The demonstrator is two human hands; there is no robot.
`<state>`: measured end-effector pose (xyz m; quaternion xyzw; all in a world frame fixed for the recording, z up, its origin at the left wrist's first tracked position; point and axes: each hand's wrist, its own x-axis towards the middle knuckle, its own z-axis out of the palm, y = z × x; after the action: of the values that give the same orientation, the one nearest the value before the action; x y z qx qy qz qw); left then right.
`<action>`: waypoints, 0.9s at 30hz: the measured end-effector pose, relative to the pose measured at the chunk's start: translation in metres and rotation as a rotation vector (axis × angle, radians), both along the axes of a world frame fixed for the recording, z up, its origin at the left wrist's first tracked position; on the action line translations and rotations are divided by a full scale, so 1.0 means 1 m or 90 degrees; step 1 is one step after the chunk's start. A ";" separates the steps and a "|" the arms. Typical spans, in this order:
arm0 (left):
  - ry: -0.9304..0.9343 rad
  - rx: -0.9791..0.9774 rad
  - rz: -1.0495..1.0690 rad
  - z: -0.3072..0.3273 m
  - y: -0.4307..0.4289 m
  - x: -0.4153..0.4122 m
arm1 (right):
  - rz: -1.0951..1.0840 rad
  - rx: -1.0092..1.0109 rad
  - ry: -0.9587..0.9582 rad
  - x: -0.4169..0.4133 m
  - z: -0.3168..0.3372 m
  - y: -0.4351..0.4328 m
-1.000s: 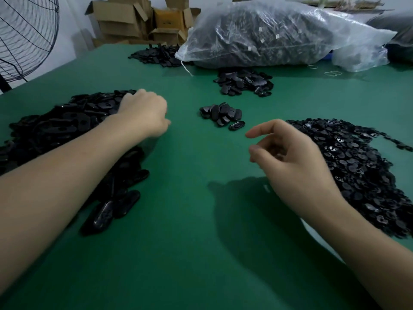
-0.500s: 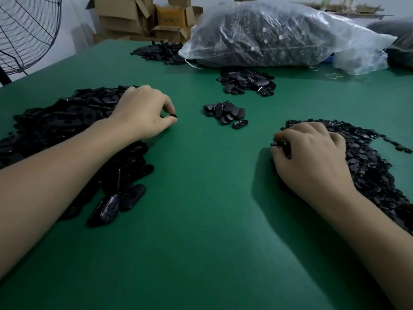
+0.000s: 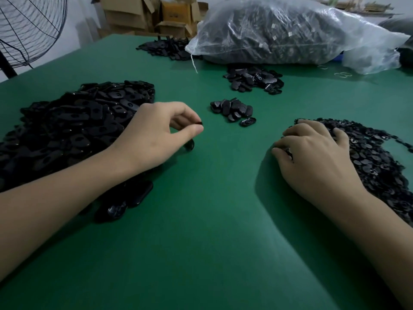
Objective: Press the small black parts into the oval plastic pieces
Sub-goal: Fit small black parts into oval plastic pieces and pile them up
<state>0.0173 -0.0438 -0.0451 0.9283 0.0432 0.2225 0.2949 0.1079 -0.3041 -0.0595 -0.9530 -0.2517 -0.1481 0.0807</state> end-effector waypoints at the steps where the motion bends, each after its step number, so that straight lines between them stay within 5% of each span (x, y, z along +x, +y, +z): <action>1: 0.005 0.045 0.009 -0.001 0.002 -0.003 | 0.008 0.003 -0.013 0.000 0.000 0.000; 6: 0.025 0.082 0.053 0.001 0.014 -0.003 | 0.026 0.002 -0.028 -0.001 0.001 0.000; 12: 0.020 -0.238 -0.005 0.009 0.006 -0.004 | 0.038 -0.001 -0.010 0.001 0.005 -0.001; 21: 0.168 -0.715 -0.147 0.001 -0.038 -0.029 | 0.021 0.008 0.017 0.000 0.009 -0.005; 27: 0.184 -0.624 -0.197 -0.008 -0.046 -0.052 | 0.065 0.052 0.019 -0.003 0.007 -0.004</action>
<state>-0.0346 -0.0896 -0.0535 0.6984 0.0451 0.0001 0.7143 0.1051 -0.3079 -0.0529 -0.9369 -0.2924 -0.1397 0.1309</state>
